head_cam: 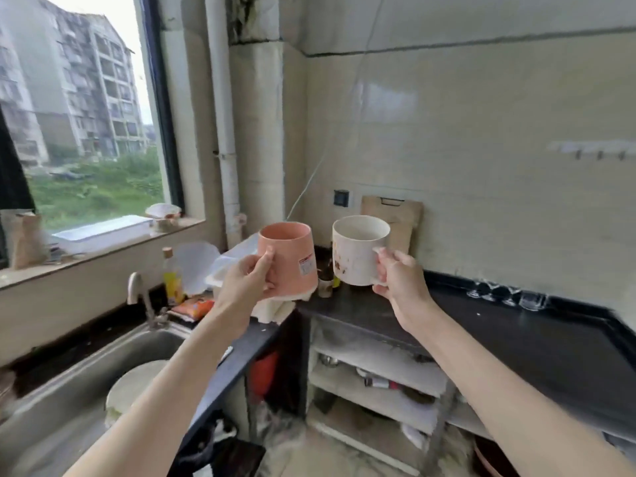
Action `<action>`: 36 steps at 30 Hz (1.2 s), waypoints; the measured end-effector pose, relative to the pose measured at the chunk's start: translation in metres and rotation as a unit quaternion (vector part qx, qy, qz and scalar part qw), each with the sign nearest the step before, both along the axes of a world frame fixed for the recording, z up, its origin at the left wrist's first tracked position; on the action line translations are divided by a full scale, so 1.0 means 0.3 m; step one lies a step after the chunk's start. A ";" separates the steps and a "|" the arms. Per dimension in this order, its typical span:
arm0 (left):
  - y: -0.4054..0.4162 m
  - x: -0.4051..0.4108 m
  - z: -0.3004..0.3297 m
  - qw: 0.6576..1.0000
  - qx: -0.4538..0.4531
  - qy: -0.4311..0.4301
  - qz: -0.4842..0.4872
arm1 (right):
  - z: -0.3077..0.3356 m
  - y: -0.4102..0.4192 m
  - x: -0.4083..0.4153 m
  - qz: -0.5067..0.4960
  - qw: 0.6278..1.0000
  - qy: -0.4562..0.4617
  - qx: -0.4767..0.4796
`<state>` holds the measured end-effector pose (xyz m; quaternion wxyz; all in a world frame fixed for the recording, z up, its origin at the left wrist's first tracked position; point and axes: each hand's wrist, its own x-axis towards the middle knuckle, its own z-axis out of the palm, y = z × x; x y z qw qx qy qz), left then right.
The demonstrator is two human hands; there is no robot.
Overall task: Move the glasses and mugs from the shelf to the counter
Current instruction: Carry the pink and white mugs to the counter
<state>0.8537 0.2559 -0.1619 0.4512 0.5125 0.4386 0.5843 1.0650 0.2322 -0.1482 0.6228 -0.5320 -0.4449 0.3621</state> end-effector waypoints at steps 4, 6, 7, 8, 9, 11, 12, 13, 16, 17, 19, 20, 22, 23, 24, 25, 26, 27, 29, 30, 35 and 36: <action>0.149 0.286 -0.026 0.998 -0.007 0.011 -0.066 | -0.037 0.062 0.286 -0.073 0.997 0.001 -0.001; 0.229 0.425 -0.045 0.995 -0.014 0.018 -0.100 | -0.056 0.099 0.414 -0.106 0.994 0.005 -0.002; 0.272 0.492 -0.058 0.993 -0.017 0.023 -0.113 | -0.067 0.122 0.476 -0.120 0.993 0.006 -0.005; 0.317 0.559 -0.072 0.992 -0.021 0.030 -0.122 | -0.076 0.147 0.535 -0.132 0.991 0.005 -0.007; 0.361 0.625 -0.085 0.991 -0.029 0.036 -0.129 | -0.084 0.175 0.595 -0.143 0.990 0.002 -0.010; 0.454 0.755 -0.110 0.986 -0.052 0.041 -0.152 | -0.097 0.239 0.713 -0.166 0.986 -0.001 -0.014; 0.500 0.817 -0.121 0.984 -0.062 0.043 -0.164 | -0.104 0.272 0.769 -0.177 0.984 -0.002 -0.016; 0.548 0.878 -0.128 0.981 -0.070 0.046 -0.176 | -0.111 0.306 0.825 -0.187 0.982 -0.004 -0.018; 0.699 1.057 -0.137 0.972 -0.088 0.050 -0.214 | -0.122 0.418 0.987 -0.221 0.975 -0.010 -0.030; 0.743 1.114 -0.141 0.968 -0.092 0.051 -0.229 | -0.128 0.450 1.038 -0.231 0.972 -0.012 -0.036; 0.828 1.228 -0.146 0.959 -0.097 0.055 -0.262 | -0.147 0.509 1.138 -0.251 0.967 -0.005 -0.042; 0.866 1.285 -0.152 0.954 -0.102 0.055 -0.277 | -0.159 0.533 1.186 -0.259 0.965 -0.002 -0.046; 0.932 1.393 -0.180 0.944 -0.115 0.052 -0.305 | -0.188 0.572 1.279 -0.273 0.961 0.001 -0.053; 0.962 1.444 -0.196 0.939 -0.124 0.053 -0.317 | -0.202 0.588 1.323 -0.280 0.958 0.000 -0.058; 0.991 1.491 -0.216 0.934 -0.133 0.057 -0.327 | -0.217 0.604 1.366 -0.288 0.955 -0.002 -0.064; 1.020 1.538 -0.237 0.929 -0.140 0.063 -0.336 | -0.232 0.619 1.409 -0.295 0.953 -0.004 -0.069; 1.049 1.587 -0.258 0.925 -0.143 0.070 -0.344 | -0.248 0.634 1.454 -0.302 0.951 -0.004 -0.074; 1.078 1.638 -0.281 0.923 -0.141 0.079 -0.350 | -0.264 0.649 1.501 -0.307 0.948 -0.002 -0.079; 1.125 1.746 -0.331 0.919 -0.135 0.099 -0.357 | -0.302 0.674 1.596 -0.318 0.944 0.005 -0.090; 1.144 1.802 -0.355 0.917 -0.133 0.108 -0.361 | -0.322 0.687 1.647 -0.323 0.942 0.010 -0.096; 1.241 2.104 -0.464 0.902 -0.155 0.129 -0.382 | -0.416 0.772 1.946 -0.328 0.936 0.027 -0.123; 1.257 2.149 -0.477 0.899 -0.161 0.133 -0.385 | -0.428 0.789 1.995 -0.328 0.935 0.032 -0.127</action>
